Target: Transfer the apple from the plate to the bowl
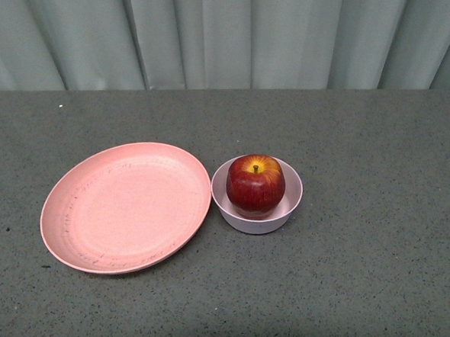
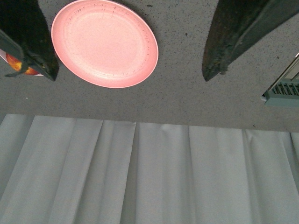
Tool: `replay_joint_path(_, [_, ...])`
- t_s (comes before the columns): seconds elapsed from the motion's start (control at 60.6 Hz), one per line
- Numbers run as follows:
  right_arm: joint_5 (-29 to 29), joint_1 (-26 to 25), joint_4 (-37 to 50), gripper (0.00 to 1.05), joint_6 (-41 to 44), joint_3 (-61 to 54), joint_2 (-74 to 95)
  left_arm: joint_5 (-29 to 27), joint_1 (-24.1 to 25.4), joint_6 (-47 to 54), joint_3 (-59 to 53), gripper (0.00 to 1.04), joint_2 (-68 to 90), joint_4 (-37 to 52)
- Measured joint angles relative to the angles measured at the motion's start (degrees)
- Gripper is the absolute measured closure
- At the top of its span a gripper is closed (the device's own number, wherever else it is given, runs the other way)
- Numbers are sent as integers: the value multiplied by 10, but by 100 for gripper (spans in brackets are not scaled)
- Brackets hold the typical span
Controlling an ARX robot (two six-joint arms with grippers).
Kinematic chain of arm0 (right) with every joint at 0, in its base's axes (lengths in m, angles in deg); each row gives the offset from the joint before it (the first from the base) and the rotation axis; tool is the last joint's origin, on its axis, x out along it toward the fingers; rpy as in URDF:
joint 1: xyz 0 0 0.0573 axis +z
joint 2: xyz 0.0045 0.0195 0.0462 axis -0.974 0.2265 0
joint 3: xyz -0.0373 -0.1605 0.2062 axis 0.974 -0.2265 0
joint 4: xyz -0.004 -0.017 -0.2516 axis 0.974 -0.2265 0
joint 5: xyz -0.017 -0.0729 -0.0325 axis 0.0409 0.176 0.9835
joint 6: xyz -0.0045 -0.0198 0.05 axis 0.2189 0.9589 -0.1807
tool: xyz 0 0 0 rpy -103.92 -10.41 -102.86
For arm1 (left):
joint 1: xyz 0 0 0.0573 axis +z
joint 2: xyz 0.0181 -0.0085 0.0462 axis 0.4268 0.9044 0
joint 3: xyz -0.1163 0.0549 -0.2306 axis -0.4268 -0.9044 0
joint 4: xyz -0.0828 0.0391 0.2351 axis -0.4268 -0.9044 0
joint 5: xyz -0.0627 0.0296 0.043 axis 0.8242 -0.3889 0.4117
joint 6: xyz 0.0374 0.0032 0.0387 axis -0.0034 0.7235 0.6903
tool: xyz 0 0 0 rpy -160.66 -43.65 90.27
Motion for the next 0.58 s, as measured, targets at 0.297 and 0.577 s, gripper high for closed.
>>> replay_joint_path(0.297, [0, 0, 0, 9, 0, 0, 0, 0, 0, 2, 0, 7, 0, 0])
replay_joint_path(0.577, [0, 0, 0, 9, 0, 0, 0, 0, 0, 2, 0, 7, 0, 0])
